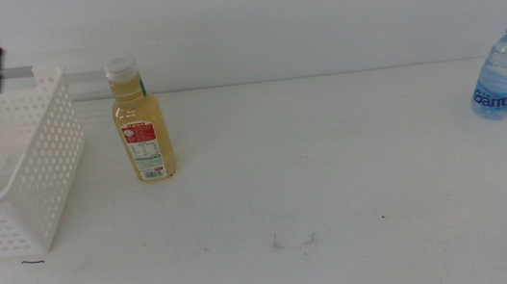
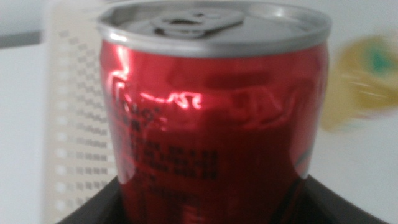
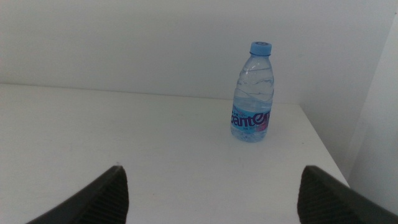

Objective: Use arms to grab the bottles and put them into the dustbin to the left of the table.

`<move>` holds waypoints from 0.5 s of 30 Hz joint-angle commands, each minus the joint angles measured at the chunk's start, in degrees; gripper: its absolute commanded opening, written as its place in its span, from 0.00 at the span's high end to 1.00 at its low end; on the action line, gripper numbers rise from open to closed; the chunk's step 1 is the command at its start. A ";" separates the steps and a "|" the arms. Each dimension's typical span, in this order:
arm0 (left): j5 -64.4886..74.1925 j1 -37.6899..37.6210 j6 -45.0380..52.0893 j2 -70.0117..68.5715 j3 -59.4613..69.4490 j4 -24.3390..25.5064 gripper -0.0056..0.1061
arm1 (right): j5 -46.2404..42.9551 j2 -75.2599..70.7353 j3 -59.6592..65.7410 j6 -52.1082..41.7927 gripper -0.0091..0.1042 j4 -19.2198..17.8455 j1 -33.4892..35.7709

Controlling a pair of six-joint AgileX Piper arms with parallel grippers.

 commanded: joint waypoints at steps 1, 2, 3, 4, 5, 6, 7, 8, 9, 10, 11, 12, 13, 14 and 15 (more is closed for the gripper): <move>0.50 3.99 2.57 5.06 -5.45 -2.41 0.80 | -0.32 -0.30 0.22 -0.30 0.12 -0.43 -0.50; 0.50 4.90 3.29 7.02 -6.63 -2.79 0.80 | -0.32 -0.30 0.22 -0.30 0.12 -0.43 -0.50; 0.28 5.70 3.67 9.38 -7.84 -2.84 0.80 | -0.32 -0.30 0.22 -0.30 0.12 -0.43 -0.50; 0.00 6.28 4.31 11.64 -8.81 -2.84 0.80 | -0.32 -0.30 0.22 -0.30 0.12 -0.43 -0.50; -0.59 6.81 4.48 13.82 -9.53 -2.69 0.80 | -0.32 -0.30 0.22 -0.30 0.12 -0.43 -0.50; -1.10 7.12 4.48 15.87 -10.07 -2.30 0.80 | -0.32 -0.30 0.22 -0.30 0.12 -0.43 -0.50; -1.79 7.28 4.48 17.77 -10.35 -1.61 0.80 | -0.32 -0.30 0.22 -0.30 0.12 -0.43 -0.50; -2.47 7.43 4.48 19.12 -10.35 -1.10 0.80 | -0.32 -0.30 0.22 -0.30 0.12 -0.43 -0.50; -3.01 7.70 4.48 20.68 -10.35 -0.69 0.80 | -0.32 -0.30 0.22 -0.30 0.12 -0.43 -0.50; -3.50 7.70 4.48 21.96 -10.35 -0.22 0.80 | -0.32 -0.30 0.22 -0.30 0.12 -0.43 -0.50; -3.78 7.70 4.28 22.96 -10.35 0.67 0.79 | -0.32 -0.30 0.22 -0.30 0.12 -0.43 -0.50; -4.24 7.70 3.30 24.02 -10.35 1.59 0.78 | -0.32 -0.30 0.22 -0.30 0.12 -0.43 -0.50; -4.34 7.70 2.57 24.92 -10.35 2.23 0.75 | -0.32 -0.30 0.22 -0.30 0.12 -0.43 -0.50; -4.45 7.70 2.49 25.77 -10.35 2.53 0.71 | -0.32 -0.30 0.22 -0.30 0.12 -0.43 -0.50; -4.46 7.70 2.49 26.43 -10.35 2.70 0.66 | -0.32 -0.30 0.22 -0.30 0.12 -0.43 -0.50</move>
